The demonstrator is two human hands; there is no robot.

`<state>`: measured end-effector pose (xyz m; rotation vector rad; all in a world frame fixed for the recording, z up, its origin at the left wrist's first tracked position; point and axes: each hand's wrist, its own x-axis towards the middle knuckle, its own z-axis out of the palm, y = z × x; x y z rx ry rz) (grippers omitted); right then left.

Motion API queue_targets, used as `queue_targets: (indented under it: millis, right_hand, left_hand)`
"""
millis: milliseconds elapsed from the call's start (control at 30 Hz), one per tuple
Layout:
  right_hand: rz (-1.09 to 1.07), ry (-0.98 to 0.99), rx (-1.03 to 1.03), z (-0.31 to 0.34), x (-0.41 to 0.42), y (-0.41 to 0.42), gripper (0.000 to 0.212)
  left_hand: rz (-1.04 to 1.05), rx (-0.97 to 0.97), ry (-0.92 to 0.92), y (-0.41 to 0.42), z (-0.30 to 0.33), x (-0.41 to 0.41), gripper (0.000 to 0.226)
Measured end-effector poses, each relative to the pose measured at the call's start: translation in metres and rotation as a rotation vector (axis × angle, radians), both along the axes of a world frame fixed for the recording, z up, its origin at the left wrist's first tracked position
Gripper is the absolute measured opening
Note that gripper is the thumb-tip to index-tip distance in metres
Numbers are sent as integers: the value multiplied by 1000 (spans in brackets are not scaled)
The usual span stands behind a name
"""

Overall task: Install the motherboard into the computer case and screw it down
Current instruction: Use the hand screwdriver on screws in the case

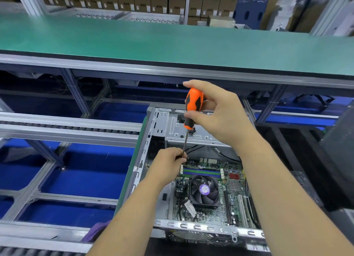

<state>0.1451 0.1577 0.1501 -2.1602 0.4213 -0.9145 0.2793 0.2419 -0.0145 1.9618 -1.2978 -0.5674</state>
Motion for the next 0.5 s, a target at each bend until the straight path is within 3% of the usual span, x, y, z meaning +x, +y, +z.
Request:
queue_targets:
  millis: [133,233,333,500]
  right_hand:
    - [-18,-7,11,-1,-2,-2,59]
    - [-50,-21,15,-1,-5,-5,60]
    - [-52,-43,20,2,-8,-7,58]
    - [-62,-61,25,7,-13,-11,57]
  left_hand:
    - [11,50,48,1,0,0,21]
    - [-5,231,-56,2,-4,2,34]
    - [61,365,-78,1,-13,5,30]
    - [126,402,-32,-2,-21,3,15]
